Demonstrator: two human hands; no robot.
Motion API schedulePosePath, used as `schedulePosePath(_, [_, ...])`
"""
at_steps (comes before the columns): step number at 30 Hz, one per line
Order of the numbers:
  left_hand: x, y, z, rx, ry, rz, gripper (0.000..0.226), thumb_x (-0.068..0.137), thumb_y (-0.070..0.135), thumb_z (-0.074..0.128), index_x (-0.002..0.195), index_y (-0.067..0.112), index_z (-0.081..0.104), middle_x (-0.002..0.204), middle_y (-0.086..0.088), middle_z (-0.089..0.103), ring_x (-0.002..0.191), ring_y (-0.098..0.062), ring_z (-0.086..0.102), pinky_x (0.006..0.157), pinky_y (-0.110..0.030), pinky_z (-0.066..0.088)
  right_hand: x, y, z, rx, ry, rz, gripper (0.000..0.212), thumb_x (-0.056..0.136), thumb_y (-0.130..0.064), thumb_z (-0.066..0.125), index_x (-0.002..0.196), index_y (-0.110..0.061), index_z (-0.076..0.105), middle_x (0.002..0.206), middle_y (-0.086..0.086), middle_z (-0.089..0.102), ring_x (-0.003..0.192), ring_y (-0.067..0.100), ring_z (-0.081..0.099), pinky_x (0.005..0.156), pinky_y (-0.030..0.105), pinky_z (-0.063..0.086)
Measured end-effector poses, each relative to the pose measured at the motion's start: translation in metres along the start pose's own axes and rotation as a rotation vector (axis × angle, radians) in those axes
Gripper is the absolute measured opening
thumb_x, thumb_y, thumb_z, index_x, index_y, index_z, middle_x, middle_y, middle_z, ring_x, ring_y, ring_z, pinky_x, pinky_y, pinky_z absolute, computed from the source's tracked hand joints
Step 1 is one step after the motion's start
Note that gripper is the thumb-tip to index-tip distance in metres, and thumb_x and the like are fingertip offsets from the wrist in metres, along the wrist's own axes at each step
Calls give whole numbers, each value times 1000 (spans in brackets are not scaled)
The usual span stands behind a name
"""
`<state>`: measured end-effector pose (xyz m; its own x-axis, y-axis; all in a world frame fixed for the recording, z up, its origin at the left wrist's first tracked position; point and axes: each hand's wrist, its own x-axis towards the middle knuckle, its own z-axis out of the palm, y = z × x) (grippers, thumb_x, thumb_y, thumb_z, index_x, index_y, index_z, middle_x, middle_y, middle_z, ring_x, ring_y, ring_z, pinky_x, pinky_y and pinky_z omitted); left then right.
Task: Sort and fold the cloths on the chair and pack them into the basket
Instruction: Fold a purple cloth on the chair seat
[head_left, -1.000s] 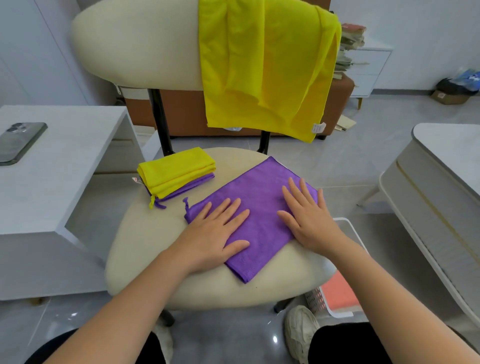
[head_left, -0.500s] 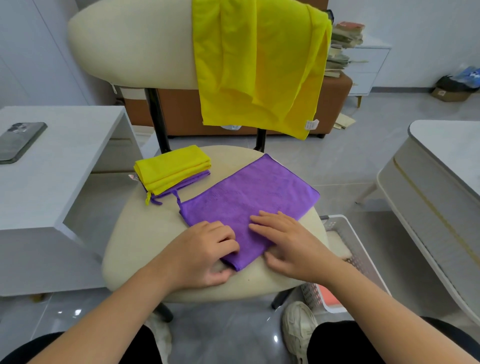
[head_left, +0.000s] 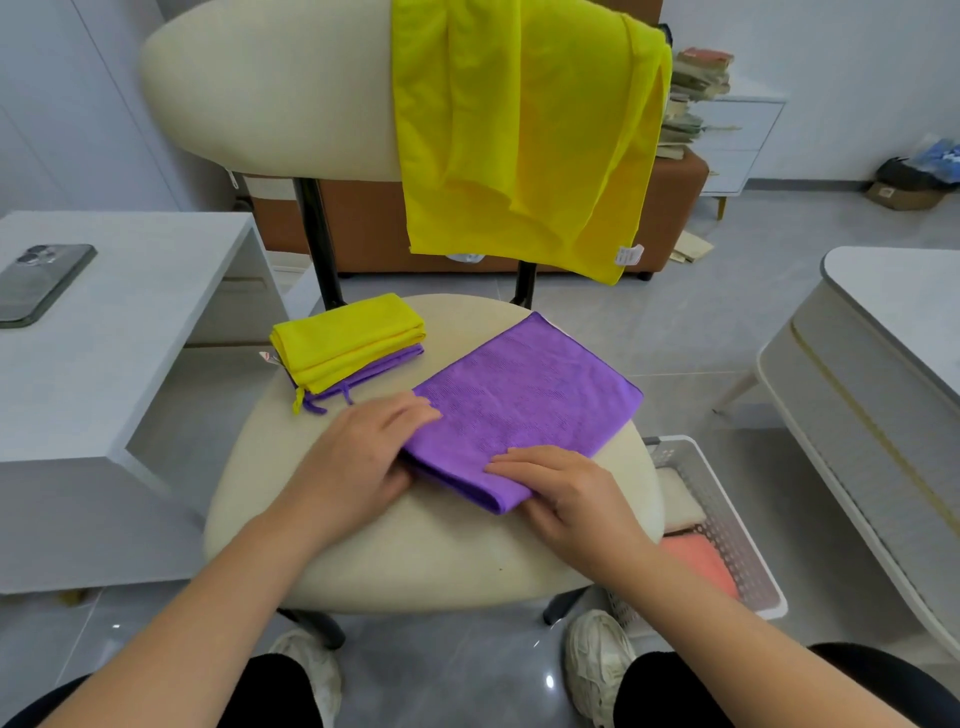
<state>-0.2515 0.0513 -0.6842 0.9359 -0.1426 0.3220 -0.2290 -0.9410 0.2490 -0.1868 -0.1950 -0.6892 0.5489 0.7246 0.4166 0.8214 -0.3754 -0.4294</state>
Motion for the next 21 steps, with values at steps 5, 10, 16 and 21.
schedulePosePath(5, [4, -23, -4, -157, 73, -162, 38, 64, 2, 59, 96, 19, 73, 114, 1, 67, 113, -20, 60, 99, -27, 41, 2, 5, -10, 328, -7, 128, 36, 85, -3, 56, 110, -25, 68, 106, -18, 68, 99, 0, 63, 83, 17, 48])
schedulePosePath(10, [5, -10, -24, -677, 130, -358, 13, 64, 29, 58, 71, 34, 68, 89, 33, 66, 102, 13, 57, 85, -5, 41, 9, 3, -25, 609, -44, 312, 20, 86, -36, 53, 74, -28, 68, 65, -15, 54, 61, 5, 47, 58, 19, 38])
schedulePosePath(16, [3, 16, -44, -957, 253, -366, 17, 76, 34, 60, 82, 18, 64, 72, 8, 63, 67, -4, 54, 64, -16, 44, 13, 17, -45, 1175, -223, 637, 47, 57, -54, 82, 86, -18, 76, 88, 0, 70, 77, 10, 64, 69, 27, 54])
schedulePosePath(21, [10, 19, -33, -932, 121, -654, 17, 98, 15, 46, 90, 22, 60, 69, 8, 67, 63, -7, 61, 57, -24, 46, 19, 19, -48, 1222, -236, 854, 27, 80, -38, 71, 91, -14, 69, 92, 7, 67, 75, 16, 64, 65, 29, 55])
